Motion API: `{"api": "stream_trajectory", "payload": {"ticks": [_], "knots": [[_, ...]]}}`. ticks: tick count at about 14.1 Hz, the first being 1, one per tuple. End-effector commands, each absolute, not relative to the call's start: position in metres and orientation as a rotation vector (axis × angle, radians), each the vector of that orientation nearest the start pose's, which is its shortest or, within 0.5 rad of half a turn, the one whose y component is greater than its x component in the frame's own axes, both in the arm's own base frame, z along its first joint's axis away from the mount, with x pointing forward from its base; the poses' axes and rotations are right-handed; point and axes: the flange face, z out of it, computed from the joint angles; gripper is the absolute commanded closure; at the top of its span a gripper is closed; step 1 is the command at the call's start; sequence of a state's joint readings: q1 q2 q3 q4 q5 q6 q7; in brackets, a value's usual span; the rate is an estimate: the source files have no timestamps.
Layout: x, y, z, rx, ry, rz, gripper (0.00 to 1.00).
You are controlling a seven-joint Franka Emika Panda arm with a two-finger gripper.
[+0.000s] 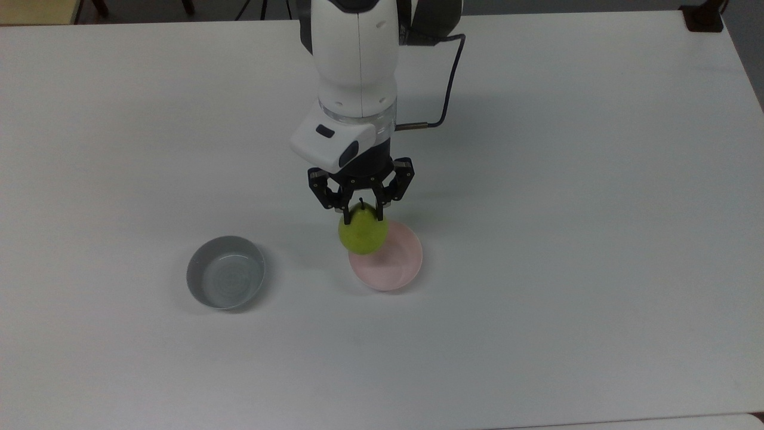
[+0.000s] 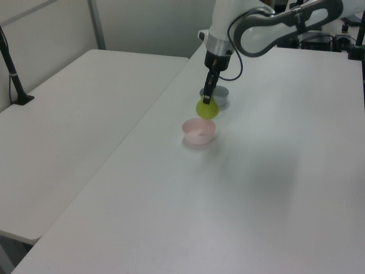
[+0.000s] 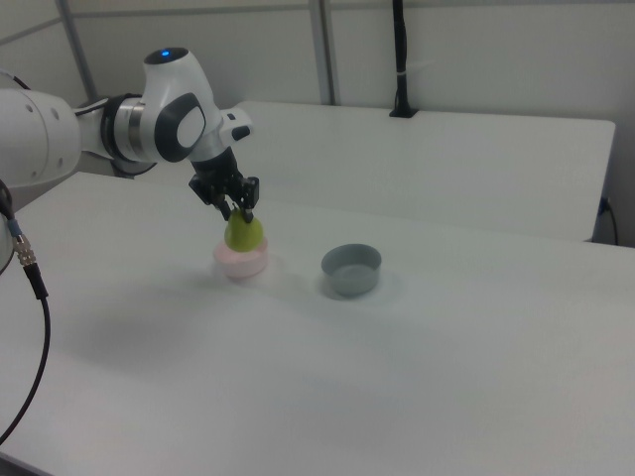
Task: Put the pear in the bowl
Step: 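Lift the pear and carry it over the pink bowl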
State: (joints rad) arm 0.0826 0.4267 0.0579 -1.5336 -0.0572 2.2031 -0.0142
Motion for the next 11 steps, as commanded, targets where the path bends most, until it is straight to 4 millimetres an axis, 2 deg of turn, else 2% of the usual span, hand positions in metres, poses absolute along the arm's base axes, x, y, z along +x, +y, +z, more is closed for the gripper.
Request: {"api": "stream_trajectory", "payload": {"ticks": [1, 6, 8, 11], "knots": [[0.706, 0.109, 0.424, -3.116, -0.285, -0.437, 0.61], [0.71, 0.114, 0.416, -3.105, -0.258, -0.467, 0.61], [0.71, 0.128, 0.409, -3.094, -0.279, -0.485, 0.59], [0.714, 0.131, 0.395, -3.098, -0.255, -0.508, 0.58]]}}
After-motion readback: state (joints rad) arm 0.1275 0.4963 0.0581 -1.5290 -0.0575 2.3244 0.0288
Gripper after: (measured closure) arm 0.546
